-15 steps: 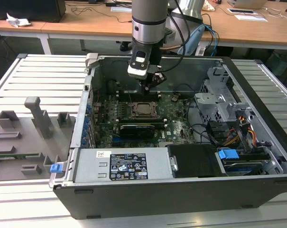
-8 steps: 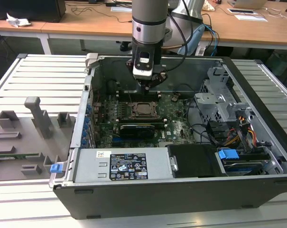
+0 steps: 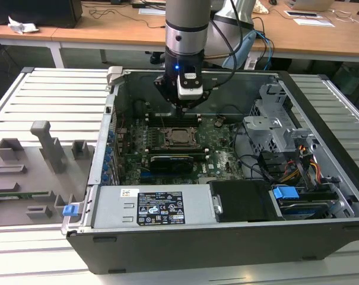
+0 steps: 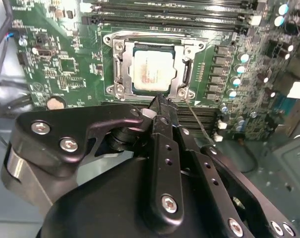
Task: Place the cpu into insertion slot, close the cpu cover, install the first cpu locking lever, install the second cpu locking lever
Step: 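Install the first cpu locking lever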
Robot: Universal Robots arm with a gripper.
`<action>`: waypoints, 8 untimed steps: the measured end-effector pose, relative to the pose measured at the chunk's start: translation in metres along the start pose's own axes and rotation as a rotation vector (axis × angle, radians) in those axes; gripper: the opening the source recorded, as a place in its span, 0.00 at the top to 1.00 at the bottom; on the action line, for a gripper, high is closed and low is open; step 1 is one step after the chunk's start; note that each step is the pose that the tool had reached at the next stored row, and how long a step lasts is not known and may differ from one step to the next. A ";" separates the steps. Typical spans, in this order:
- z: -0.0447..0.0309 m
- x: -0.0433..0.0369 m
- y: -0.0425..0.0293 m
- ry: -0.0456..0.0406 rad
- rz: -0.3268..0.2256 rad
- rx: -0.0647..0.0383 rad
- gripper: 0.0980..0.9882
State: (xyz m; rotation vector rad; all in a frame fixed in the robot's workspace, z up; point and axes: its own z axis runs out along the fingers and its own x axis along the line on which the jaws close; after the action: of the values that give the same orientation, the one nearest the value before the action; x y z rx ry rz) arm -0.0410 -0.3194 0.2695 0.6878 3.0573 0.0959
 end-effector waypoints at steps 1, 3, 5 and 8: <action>0.0000 0.0000 0.0000 0.0008 -0.013 0.000 0.99; 0.0000 0.0000 0.0000 0.0025 -0.041 0.000 0.99; 0.0000 0.0000 -0.0001 0.0045 -0.073 0.001 0.99; 0.0000 0.0000 -0.0001 0.0076 -0.123 0.001 0.99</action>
State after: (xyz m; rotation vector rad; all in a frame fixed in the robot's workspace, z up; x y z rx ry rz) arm -0.0410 -0.3195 0.2695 0.4988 3.0977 0.0964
